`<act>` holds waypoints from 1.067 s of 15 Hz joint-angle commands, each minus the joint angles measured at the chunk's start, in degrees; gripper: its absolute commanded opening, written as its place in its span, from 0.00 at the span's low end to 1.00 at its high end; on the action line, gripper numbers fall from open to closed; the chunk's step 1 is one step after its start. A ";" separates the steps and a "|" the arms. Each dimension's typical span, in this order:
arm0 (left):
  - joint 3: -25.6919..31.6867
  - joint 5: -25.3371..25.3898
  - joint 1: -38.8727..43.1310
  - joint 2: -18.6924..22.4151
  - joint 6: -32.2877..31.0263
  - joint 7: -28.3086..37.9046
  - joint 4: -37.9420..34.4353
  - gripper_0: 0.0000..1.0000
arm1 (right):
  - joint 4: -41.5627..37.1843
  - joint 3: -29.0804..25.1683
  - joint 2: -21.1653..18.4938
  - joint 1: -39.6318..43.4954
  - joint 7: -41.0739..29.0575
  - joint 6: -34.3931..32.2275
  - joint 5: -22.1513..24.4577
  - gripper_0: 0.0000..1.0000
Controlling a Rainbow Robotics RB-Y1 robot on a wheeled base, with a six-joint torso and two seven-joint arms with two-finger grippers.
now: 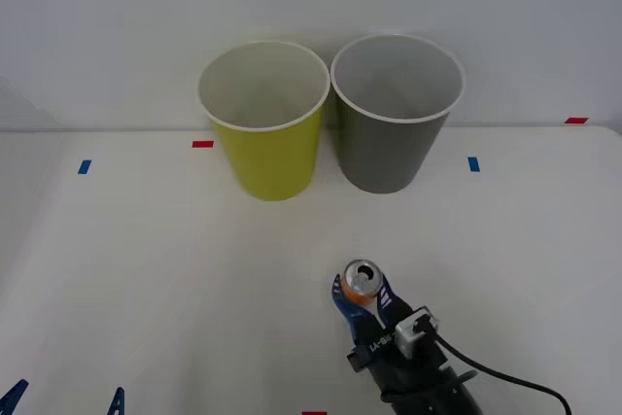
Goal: Put cans in the gray bin and PET bottles in the light green bin.
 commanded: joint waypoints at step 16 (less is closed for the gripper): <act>0.00 0.00 0.00 0.00 0.00 0.00 0.00 1.00 | -40.94 -25.72 4.67 18.25 -0.28 36.15 0.69 0.03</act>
